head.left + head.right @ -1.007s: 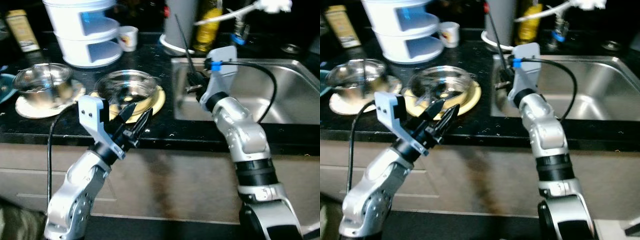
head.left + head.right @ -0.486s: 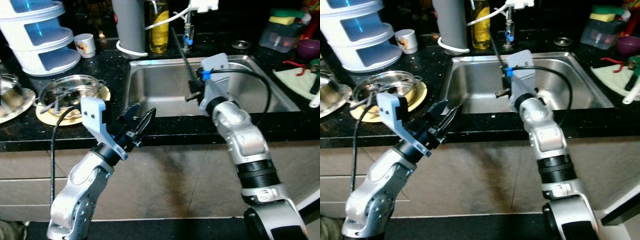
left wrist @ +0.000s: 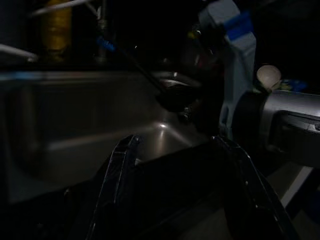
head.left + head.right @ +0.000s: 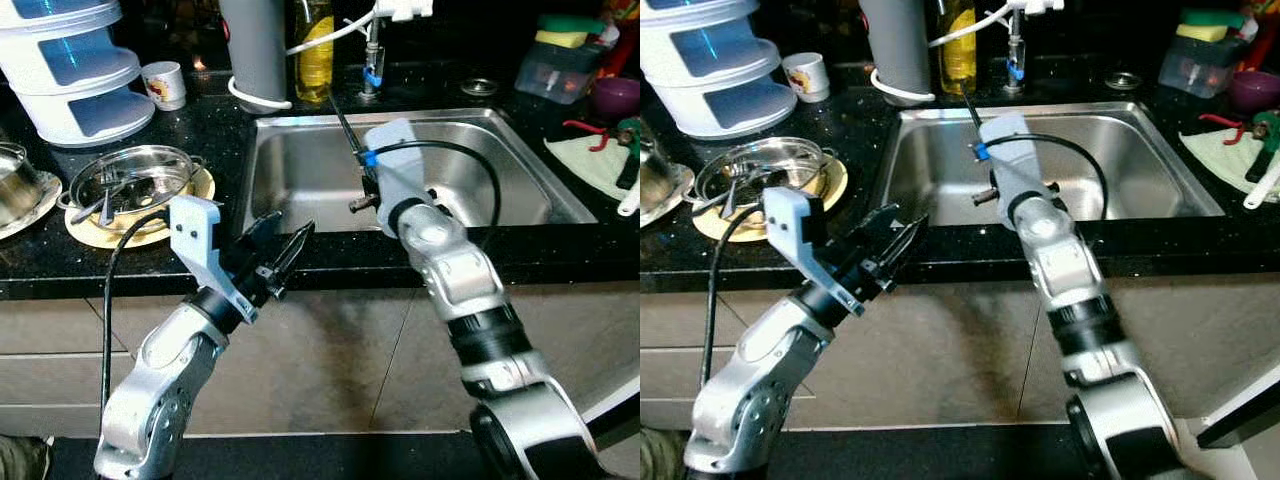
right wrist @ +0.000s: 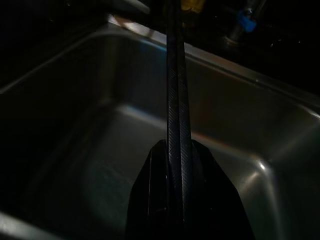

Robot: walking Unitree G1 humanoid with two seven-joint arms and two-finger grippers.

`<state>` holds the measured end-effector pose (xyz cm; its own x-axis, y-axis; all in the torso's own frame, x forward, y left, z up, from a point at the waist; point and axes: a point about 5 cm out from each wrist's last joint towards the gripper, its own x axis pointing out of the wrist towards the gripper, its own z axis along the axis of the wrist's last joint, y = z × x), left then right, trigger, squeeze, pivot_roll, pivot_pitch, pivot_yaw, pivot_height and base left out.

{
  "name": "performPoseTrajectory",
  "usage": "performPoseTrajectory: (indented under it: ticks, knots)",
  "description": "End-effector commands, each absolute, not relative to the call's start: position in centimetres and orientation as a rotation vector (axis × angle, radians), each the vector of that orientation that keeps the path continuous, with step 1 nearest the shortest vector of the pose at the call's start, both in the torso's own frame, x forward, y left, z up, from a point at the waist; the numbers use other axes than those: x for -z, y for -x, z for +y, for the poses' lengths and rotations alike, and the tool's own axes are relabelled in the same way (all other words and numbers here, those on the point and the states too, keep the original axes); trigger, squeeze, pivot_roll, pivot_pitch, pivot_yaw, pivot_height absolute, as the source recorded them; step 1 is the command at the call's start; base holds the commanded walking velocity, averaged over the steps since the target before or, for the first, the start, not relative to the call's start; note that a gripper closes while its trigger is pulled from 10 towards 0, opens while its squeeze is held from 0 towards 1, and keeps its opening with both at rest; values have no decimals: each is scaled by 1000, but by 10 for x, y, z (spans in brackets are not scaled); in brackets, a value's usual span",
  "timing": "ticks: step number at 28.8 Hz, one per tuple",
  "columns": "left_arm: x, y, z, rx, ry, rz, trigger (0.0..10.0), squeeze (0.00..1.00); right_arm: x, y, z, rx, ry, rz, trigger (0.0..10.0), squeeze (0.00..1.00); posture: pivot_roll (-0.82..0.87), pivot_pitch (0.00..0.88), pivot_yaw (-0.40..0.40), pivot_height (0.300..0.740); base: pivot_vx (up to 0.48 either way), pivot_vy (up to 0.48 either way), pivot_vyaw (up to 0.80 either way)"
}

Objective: Kitchen organization

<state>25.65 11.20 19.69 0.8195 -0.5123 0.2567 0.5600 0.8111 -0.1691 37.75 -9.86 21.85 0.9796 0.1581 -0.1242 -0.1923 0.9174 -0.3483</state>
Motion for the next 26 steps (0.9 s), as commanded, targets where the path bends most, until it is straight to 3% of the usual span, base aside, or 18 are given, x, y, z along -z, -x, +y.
performPoseTrajectory:
  ticks: [1,7,8,10,17,18,19,20,21,26]
  knots:
    - [-196,-260,116,554,204,-201,10000,0,-216,-381,-91,-163,405,111,10000,0,33,0,-13,740,0,0,0]
    - [-198,-266,119,532,148,-209,10000,0,-215,-392,-93,-87,466,136,10000,0,54,0,-15,740,0,0,0]
    - [-199,-267,121,522,143,-213,10000,0,-216,-394,-93,-73,456,139,10000,227,54,0,-15,740,0,0,0]
    - [-200,-270,124,504,129,-218,10000,0,-218,-395,-91,-69,408,112,10000,1000,54,0,-15,740,0,0,0]
    - [-202,-275,129,451,119,-229,10000,0,-226,-392,-88,-94,287,12,10000,1000,55,0,-12,740,0,0,0]
    - [-203,-279,134,402,112,-234,10000,0,-230,-387,-92,-120,165,-57,10000,882,53,0,-9,740,0,0,0]
    - [-203,-279,134,402,112,-234,10000,0,-230,-387,-92,-120,165,-57,10000,882,53,0,-9,740,0,0,0]
    - [-203,-281,136,384,108,-236,10000,0,-230,-384,-94,-149,115,-75,10000,384,50,0,-7,740,0,0,0]
    - [-203,-282,138,366,102,-238,10000,0,-229,-382,-97,-179,99,-89,10000,0,48,0,-4,740,0,0,0]
    - [-204,-288,149,298,70,-244,10000,0,-227,-371,-101,-298,-31,-126,10000,0,40,0,9,740,0,0,0]
